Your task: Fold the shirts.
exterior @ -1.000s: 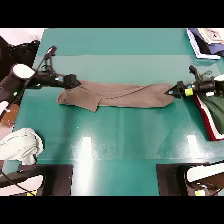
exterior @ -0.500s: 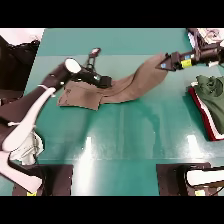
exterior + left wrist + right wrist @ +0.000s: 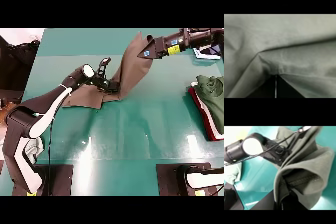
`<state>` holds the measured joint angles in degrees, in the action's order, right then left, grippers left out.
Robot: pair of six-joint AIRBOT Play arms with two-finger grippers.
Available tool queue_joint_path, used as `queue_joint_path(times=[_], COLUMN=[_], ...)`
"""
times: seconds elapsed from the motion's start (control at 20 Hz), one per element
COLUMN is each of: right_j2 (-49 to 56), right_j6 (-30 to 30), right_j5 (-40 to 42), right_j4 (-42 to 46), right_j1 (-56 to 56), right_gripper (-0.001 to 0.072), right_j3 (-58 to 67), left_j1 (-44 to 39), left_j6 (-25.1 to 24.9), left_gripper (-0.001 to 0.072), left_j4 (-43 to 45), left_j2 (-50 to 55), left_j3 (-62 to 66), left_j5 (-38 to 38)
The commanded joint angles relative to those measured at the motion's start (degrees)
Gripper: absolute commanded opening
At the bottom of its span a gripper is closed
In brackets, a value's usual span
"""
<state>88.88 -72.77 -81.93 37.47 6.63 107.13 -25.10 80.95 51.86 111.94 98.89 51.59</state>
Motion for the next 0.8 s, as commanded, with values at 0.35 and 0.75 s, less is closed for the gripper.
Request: queue_joint_path(times=[0.35,0.75], right_j2=[3.65,13.07], right_j6=[-0.22,7.89], right_j5=[8.9,22.36], right_j4=[-1.46,-7.58], right_j1=[8.83,19.41], right_gripper=[0.0024,0.0026], right_j3=[0.63,0.74], left_j1=[13.29,23.78], left_j6=[1.66,1.6], left_gripper=[0.0032,0.0033], left_j4=[8.57,19.91], left_j2=[-6.91,-21.29], left_j3=[19.96,19.85], left_j5=[19.26,28.39])
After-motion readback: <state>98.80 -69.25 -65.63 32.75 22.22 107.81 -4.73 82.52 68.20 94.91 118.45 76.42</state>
